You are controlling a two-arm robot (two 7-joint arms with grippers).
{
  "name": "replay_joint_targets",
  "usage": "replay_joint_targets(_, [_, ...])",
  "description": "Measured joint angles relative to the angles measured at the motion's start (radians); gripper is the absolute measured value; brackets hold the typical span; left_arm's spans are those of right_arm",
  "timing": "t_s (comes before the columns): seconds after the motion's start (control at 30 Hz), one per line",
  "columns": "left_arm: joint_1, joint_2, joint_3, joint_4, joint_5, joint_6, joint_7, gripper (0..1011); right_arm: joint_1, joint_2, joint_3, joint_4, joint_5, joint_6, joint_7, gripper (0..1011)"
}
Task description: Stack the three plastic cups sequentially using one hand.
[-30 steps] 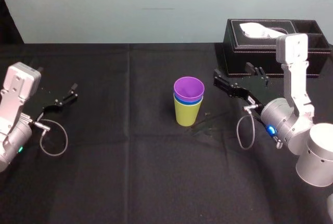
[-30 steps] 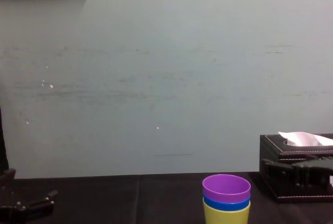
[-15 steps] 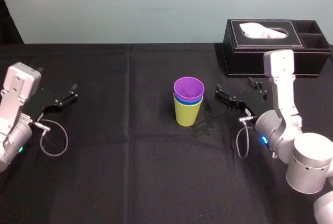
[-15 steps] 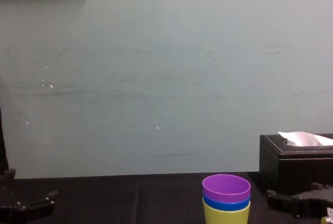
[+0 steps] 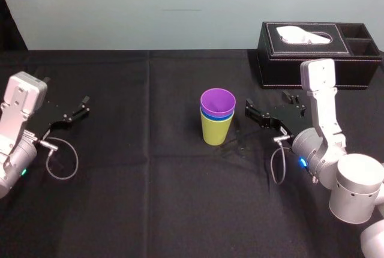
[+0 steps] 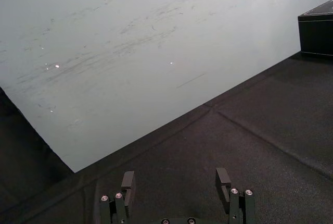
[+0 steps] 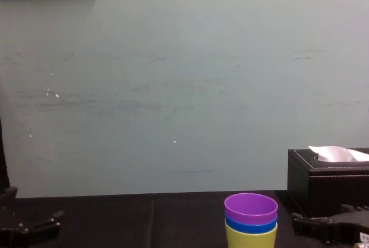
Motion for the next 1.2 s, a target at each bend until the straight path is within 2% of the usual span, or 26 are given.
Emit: replay_joint_targets(1.2, [0.000, 0.000, 0.000, 0.000, 0.000, 0.000, 0.000, 1011, -0.001, 0.000, 0.002, -0.003, 0.001, 0.001, -0.006, 1004])
